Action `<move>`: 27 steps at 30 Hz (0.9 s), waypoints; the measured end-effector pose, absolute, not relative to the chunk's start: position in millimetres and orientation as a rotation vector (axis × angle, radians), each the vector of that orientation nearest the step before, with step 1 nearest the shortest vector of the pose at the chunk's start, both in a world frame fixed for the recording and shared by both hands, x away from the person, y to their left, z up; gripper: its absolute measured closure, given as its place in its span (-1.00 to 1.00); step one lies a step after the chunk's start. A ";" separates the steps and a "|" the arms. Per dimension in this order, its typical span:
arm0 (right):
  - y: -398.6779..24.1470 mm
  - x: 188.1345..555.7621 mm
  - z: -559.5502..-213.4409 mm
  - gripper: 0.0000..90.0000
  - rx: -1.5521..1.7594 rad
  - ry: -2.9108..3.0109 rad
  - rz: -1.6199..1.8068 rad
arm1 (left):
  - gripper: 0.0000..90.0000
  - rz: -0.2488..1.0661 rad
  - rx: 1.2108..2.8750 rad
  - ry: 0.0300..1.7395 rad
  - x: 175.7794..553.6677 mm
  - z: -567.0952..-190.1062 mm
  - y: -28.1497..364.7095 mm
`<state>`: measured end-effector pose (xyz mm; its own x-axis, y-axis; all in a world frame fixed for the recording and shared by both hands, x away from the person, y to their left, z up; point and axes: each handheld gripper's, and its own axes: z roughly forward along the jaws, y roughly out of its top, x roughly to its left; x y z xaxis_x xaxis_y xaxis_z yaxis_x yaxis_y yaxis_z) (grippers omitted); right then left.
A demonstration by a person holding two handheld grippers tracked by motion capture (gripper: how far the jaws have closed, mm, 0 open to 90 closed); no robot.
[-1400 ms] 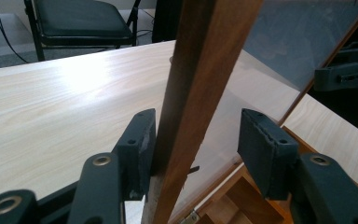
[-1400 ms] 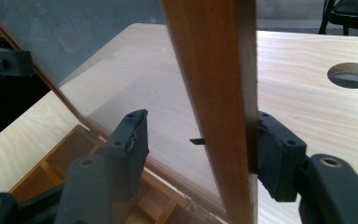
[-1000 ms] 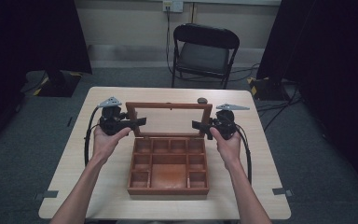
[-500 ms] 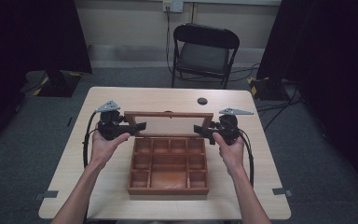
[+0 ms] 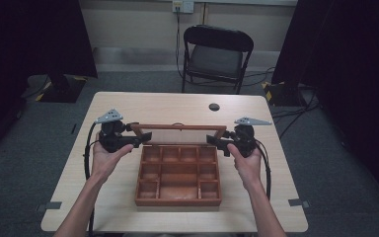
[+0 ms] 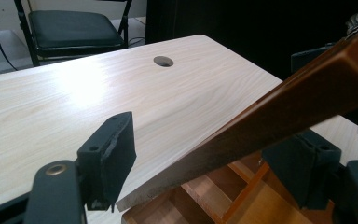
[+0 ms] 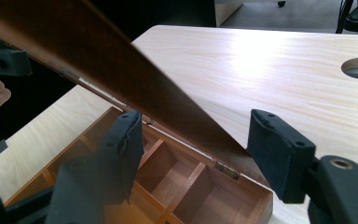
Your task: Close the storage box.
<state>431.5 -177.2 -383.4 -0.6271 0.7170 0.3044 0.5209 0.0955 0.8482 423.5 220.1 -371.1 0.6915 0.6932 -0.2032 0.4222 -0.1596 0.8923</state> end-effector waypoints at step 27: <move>-183.3 413.7 -386.5 -0.42 1.256 2.203 1.541 | -0.55 0.269 1.810 0.877 407.9 -383.0 220.9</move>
